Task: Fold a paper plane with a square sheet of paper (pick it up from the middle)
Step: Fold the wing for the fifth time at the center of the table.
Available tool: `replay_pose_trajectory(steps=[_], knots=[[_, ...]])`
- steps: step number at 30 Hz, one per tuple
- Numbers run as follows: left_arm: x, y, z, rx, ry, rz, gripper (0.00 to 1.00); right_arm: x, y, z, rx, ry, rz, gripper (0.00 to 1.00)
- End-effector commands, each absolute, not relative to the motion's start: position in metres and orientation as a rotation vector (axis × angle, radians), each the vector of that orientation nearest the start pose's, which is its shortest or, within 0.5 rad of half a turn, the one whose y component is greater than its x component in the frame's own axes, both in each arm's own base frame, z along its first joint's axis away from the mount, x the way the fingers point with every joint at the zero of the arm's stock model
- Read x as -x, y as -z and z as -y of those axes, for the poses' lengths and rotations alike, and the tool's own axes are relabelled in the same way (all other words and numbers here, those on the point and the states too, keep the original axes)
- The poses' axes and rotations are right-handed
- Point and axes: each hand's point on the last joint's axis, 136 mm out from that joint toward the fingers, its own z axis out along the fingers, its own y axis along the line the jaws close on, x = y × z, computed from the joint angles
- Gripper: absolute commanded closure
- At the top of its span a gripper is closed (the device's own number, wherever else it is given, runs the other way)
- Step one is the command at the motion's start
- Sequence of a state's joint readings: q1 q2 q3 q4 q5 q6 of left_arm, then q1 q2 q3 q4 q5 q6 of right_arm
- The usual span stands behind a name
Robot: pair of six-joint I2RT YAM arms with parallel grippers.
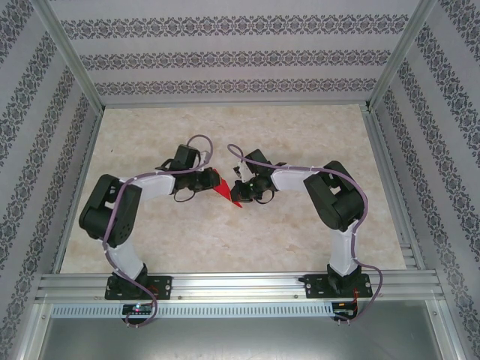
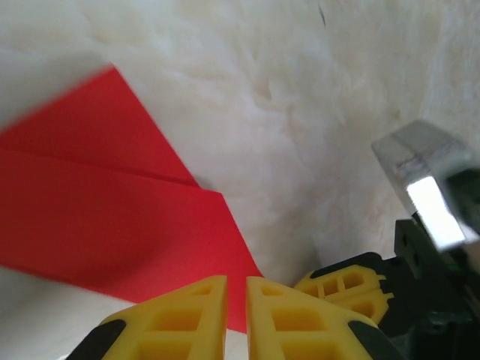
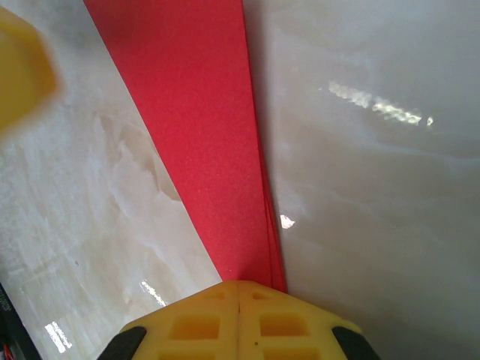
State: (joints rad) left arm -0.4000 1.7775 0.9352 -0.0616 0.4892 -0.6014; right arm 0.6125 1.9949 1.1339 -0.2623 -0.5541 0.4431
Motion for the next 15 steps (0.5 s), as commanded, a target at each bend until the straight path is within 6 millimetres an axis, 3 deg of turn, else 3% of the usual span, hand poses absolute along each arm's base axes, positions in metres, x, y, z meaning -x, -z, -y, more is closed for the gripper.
replay_pose_trajectory(steps=[1,6,15], knots=[[-0.368,-0.052,0.254,0.021,1.03,-2.597,0.86,-0.262,0.072,-0.263,0.325,-0.643,-3.133,0.95],[-0.37,-0.025,0.246,0.078,0.945,-2.666,0.87,-0.26,0.075,-0.261,0.329,-0.627,-3.142,0.95],[-0.377,0.007,0.184,0.317,0.732,-2.675,0.89,-0.257,0.081,-0.254,0.326,-0.584,-3.164,0.95]])
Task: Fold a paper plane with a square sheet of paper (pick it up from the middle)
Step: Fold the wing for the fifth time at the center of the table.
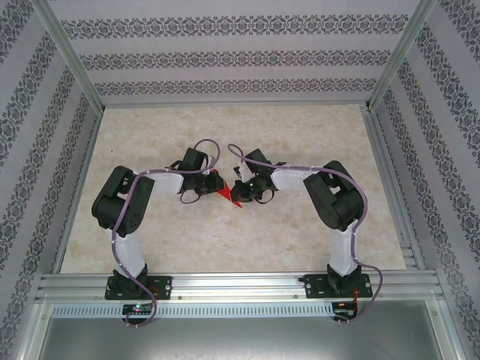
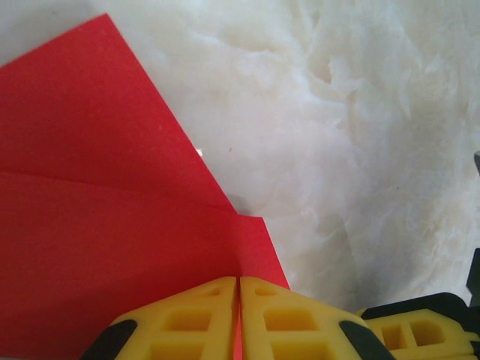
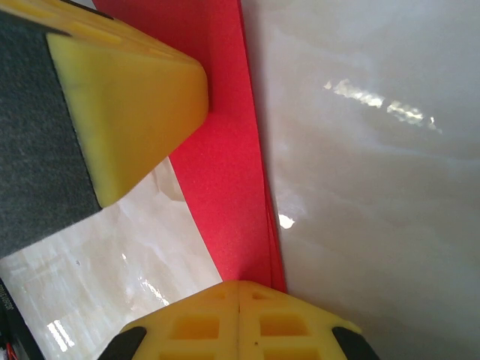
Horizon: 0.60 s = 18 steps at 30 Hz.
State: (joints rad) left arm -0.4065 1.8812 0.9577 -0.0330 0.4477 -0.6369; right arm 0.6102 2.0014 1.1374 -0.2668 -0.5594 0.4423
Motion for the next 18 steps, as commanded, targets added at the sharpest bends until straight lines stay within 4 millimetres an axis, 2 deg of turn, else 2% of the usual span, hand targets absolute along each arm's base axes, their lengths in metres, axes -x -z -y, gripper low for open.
replay_pose_trajectory(steps=[1,6,14,18], knots=[[-0.377,0.009,0.176,0.346,0.722,-2.666,0.89,-0.256,0.082,-0.253,0.325,-0.58,-3.168,0.95],[-0.386,0.01,0.14,0.451,0.666,-2.617,0.89,-0.256,0.084,-0.251,0.322,-0.564,-3.175,0.95],[-0.4,0.007,0.106,0.53,0.597,-2.585,0.88,-0.254,0.085,-0.248,0.32,-0.542,-3.184,0.95],[-0.408,-0.001,0.095,0.55,0.561,-2.562,0.88,-0.258,0.079,-0.253,0.308,-0.574,-3.166,0.95]])
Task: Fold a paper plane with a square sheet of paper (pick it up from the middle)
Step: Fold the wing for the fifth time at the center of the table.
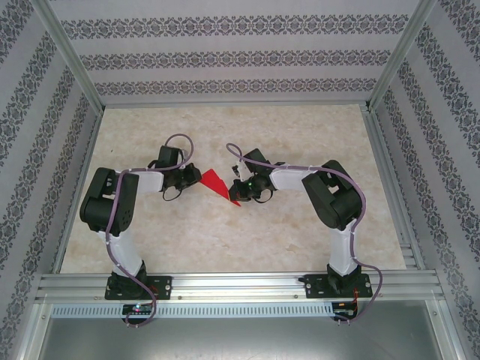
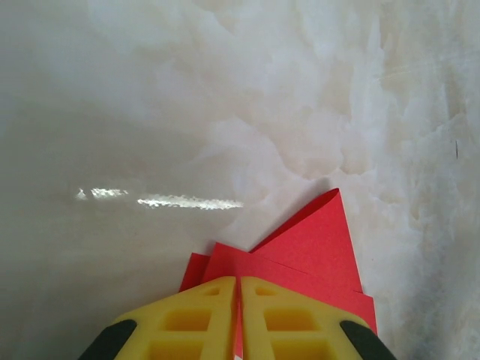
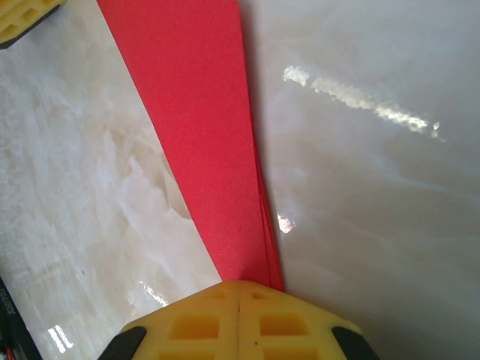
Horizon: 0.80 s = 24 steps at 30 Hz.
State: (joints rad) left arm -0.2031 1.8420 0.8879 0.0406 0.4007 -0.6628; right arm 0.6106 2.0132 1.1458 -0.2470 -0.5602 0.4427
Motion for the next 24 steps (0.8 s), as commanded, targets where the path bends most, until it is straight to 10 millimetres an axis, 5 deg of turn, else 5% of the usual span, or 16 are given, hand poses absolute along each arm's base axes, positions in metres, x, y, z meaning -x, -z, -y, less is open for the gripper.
replay_pose_trajectory(steps=[1,9,15,19,24], knots=[[-0.41,-0.005,0.094,0.543,0.547,-2.556,0.88,-0.26,0.075,-0.258,0.301,-0.595,-3.154,0.95],[-0.416,-0.05,0.086,0.48,0.477,-2.514,0.82,-0.281,0.033,-0.308,0.315,-0.767,-2.998,0.9],[-0.4,-0.075,0.096,0.439,0.525,-2.525,0.71,-0.311,-0.037,-0.333,0.306,-0.875,-2.782,0.73],[-0.389,-0.086,0.106,0.424,0.529,-2.547,0.63,-0.325,-0.082,-0.326,0.276,-0.844,-2.65,0.56],[-0.375,-0.095,0.129,0.387,0.514,-2.58,0.54,-0.335,-0.112,-0.288,0.197,-0.722,-2.539,0.46]])
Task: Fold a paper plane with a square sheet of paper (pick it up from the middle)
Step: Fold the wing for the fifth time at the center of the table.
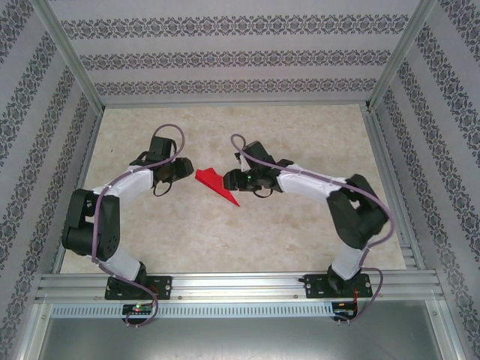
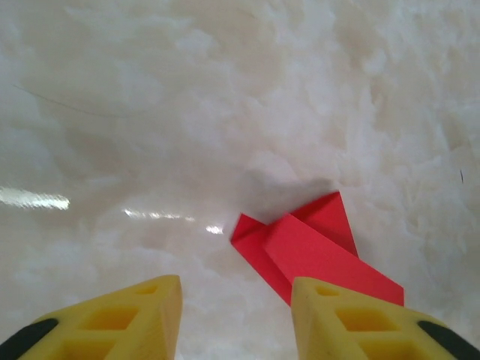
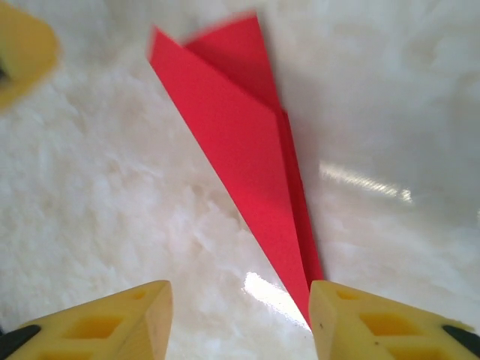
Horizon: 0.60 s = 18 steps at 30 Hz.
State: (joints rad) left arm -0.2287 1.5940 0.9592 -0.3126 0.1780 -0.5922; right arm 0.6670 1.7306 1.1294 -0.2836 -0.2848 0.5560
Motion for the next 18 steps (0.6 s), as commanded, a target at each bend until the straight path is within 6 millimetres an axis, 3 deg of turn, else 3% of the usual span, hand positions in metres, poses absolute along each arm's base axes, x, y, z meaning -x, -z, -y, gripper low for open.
replay_pose_trajectory(steps=[1,9,14,18], knots=[[-0.372,-0.096,0.133,0.373,0.493,-2.595,0.52,-0.338,-0.117,-0.277,0.165,-0.71,-2.517,0.44],[-0.342,-0.094,0.177,0.277,0.292,-2.699,0.34,-0.347,-0.125,-0.213,0.094,-0.633,-2.451,0.26],[-0.334,-0.085,0.206,0.209,0.211,-2.742,0.17,-0.349,-0.118,-0.182,0.024,-0.56,-2.401,0.03],[-0.335,-0.081,0.223,0.143,0.098,-2.771,0.11,-0.35,-0.11,-0.165,-0.046,-0.526,-2.378,0.02]])
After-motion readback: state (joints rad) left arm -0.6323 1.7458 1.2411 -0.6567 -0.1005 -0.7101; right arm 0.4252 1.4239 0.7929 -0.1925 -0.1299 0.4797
